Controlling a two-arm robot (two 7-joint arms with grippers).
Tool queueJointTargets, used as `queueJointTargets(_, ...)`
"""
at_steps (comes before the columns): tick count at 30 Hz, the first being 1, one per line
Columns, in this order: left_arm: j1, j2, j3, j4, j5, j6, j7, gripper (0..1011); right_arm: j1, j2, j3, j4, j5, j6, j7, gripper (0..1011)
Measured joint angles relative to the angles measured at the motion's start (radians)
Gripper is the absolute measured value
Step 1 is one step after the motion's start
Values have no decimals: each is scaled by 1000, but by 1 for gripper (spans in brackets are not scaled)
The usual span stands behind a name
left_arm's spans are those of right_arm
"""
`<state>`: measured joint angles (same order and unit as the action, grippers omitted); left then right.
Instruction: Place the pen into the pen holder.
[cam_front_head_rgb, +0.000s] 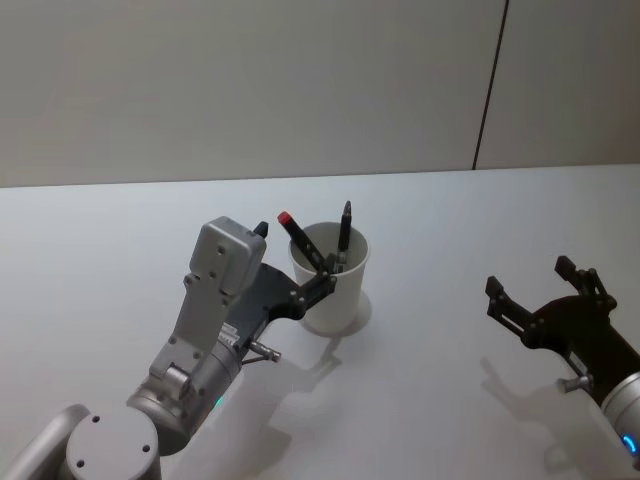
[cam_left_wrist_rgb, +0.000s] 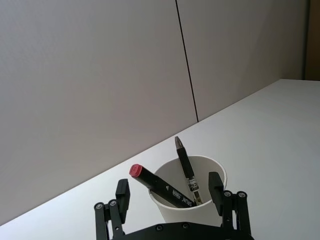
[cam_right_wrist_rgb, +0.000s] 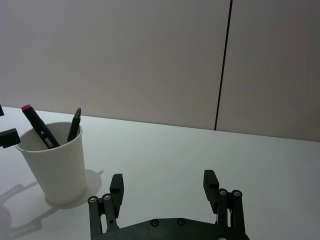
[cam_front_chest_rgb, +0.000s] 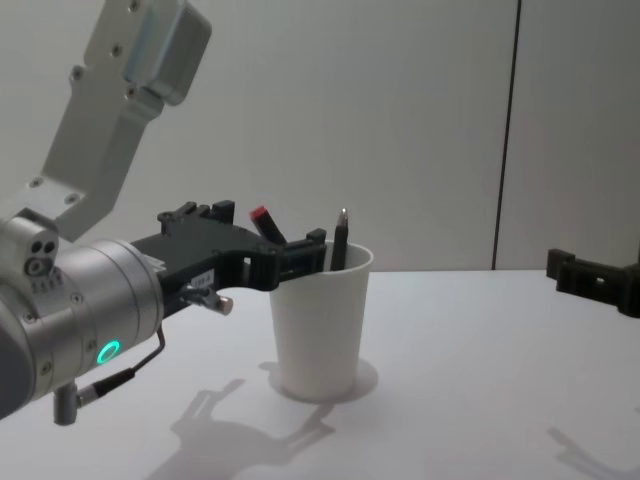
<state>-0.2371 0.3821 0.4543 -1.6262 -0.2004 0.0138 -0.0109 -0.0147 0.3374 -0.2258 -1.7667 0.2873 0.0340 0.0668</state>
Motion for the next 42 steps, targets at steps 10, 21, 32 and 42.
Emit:
queueJointTargets(10,0,0,0,0,0,0,0,1004,0,0,0,0,0,0,0,1002)
queueJointTargets(21,0,0,0,0,0,0,0,1004,0,0,0,0,0,0,0,1001)
queueJointTargets(32,0,0,0,0,0,0,0,1004,0,0,0,0,0,0,0,1002)
queueJointTargets(42,0,0,0,0,0,0,0,1004,0,0,0,0,0,0,0,1001)
